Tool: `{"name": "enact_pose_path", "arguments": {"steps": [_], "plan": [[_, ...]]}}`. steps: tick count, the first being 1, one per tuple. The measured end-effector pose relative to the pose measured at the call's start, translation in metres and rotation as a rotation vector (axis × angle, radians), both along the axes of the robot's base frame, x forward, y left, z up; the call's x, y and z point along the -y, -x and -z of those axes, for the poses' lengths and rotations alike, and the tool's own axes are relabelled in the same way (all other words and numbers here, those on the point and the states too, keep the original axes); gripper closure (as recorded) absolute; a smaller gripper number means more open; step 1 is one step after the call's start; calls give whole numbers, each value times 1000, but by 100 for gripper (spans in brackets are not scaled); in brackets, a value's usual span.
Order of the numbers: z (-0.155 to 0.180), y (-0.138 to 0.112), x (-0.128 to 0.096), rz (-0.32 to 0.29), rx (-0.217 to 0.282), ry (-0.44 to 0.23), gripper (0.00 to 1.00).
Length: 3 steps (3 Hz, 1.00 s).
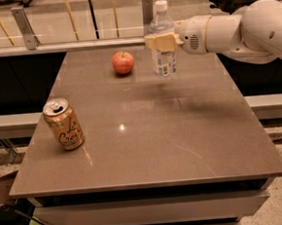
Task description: Move blue plastic bottle near orange can
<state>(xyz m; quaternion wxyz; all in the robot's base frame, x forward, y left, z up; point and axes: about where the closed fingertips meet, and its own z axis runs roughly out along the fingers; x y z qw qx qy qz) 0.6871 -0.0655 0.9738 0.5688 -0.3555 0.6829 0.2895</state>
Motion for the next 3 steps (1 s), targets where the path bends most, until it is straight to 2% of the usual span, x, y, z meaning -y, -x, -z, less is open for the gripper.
{"name": "enact_pose_path", "arguments": {"steps": [2, 3], "plan": [[-1, 38, -26, -29, 76, -6, 100], [2, 55, -40, -40, 84, -3, 100]]}}
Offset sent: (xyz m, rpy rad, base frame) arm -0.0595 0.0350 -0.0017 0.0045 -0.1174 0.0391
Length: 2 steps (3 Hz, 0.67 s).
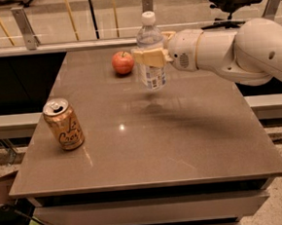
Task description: Move blue plastic bottle near orange can
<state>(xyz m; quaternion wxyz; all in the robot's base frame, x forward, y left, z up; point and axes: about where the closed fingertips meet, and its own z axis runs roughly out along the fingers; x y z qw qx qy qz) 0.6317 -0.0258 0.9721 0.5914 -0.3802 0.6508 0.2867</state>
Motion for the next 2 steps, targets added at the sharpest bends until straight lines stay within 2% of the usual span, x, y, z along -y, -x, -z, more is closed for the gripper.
{"name": "enact_pose_path", "arguments": {"steps": [2], "plan": [[15, 33, -43, -43, -15, -5, 100]]}}
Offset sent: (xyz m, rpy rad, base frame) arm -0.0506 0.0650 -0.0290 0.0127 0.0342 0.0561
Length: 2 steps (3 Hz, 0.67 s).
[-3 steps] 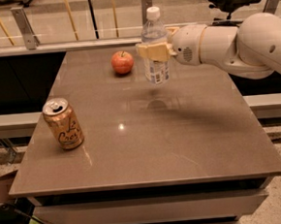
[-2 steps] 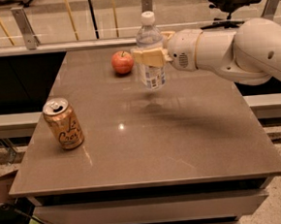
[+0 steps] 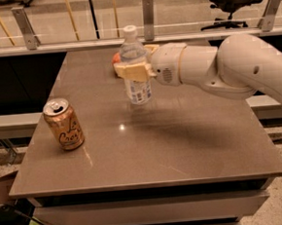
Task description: Move blue plastic bottle near orange can
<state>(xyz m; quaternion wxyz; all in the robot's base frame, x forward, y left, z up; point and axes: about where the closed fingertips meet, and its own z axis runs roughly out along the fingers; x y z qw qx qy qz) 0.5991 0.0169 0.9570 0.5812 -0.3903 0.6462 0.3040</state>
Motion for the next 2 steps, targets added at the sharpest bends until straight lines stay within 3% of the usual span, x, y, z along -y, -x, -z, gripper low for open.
{"name": "enact_pose_path", "arguments": {"steps": [2], "plan": [[25, 27, -45, 5, -31, -72, 100]]}}
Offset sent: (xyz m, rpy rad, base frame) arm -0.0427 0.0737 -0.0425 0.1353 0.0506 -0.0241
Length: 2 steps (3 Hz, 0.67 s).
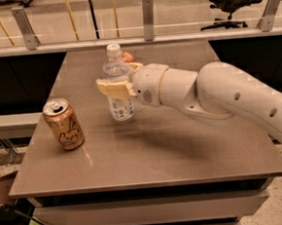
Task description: Move blue plastic bottle near orange can
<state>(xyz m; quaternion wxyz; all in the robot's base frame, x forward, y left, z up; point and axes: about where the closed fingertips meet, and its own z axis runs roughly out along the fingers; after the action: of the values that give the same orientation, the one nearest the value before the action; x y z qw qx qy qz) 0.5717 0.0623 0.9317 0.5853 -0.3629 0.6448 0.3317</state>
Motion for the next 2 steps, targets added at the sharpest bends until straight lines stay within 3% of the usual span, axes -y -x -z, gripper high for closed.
{"name": "enact_pose_path", "arguments": {"steps": [1, 2], "plan": [[12, 12, -20, 23, -13, -44, 100], [15, 18, -27, 38, -18, -58, 100]]}}
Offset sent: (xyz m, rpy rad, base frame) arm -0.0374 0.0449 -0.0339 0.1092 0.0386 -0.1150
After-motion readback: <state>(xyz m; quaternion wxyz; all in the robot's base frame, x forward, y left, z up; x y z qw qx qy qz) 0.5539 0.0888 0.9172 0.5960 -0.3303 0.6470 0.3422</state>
